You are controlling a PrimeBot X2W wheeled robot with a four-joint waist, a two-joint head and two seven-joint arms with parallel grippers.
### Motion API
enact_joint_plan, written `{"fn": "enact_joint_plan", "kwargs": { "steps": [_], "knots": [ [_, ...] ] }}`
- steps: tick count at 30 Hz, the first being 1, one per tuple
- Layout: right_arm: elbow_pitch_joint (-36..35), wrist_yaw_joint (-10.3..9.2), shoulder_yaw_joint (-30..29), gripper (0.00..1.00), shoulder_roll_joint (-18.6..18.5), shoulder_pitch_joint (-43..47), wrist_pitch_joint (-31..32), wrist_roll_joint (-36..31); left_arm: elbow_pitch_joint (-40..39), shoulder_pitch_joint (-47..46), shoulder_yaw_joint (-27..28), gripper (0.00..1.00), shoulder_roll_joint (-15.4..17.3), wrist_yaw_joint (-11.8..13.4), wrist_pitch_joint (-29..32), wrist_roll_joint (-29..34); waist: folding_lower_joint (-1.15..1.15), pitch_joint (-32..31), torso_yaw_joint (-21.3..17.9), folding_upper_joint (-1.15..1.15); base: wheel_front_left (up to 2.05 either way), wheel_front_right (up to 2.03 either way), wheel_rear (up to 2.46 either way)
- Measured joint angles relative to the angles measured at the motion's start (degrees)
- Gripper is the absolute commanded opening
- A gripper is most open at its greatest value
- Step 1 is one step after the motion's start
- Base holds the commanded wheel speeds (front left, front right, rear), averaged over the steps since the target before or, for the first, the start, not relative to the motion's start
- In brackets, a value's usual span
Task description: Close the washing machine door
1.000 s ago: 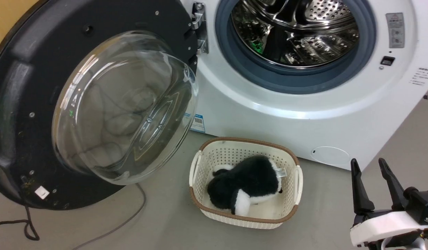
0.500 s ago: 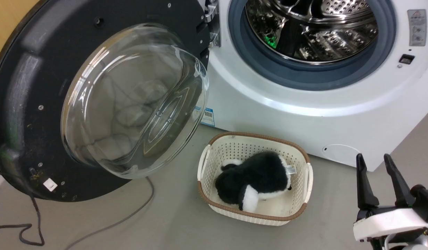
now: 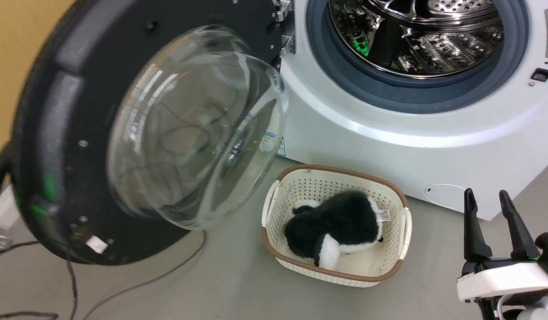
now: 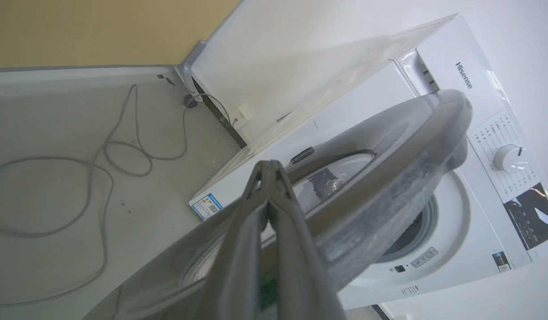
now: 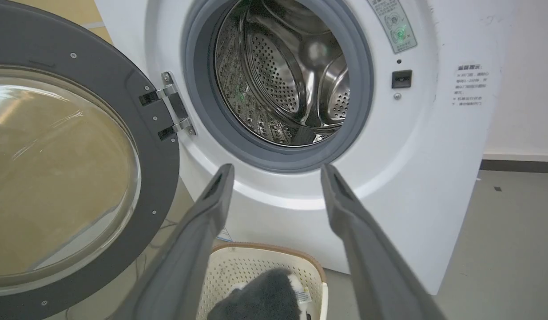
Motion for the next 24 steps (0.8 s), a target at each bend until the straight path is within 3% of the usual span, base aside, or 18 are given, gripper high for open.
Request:
{"fn": "enact_joint_plan", "kwargs": {
  "steps": [12, 13, 18, 24],
  "knots": [
    [0.5, 0.00, -1.7, 1.00, 0.0, 0.0, -1.5, 2.0, -17.8, 10.5, -14.0, 0.00, -0.9, -0.7, 9.3, -7.2, 0.00, 0.3, 2.7, 0.00, 0.00, 0.00, 0.00],
    [0.6, 0.00, -1.4, 1.00, 0.0, -0.4, -1.8, 2.5, -22.7, 11.7, -17.4, 0.00, -1.6, -0.9, 9.0, -8.1, 0.00, 0.6, 2.8, 0.00, 0.00, 0.00, 0.00],
    [0.7, 0.00, -1.3, 1.00, 0.1, -1.5, -2.5, 3.0, -29.3, 14.3, -23.7, 0.00, -2.5, -1.1, 6.0, -10.0, 0.00, 0.9, 0.9, 0.00, 0.00, 0.00, 0.00],
    [0.7, 0.00, -1.1, 1.00, 0.2, -2.5, -2.9, 3.0, -32.8, 14.4, -37.1, 0.00, -2.5, -1.6, -1.1, -7.8, 0.00, 1.4, -2.8, 0.00, 0.00, 0.00, 0.00]
  ]
}}
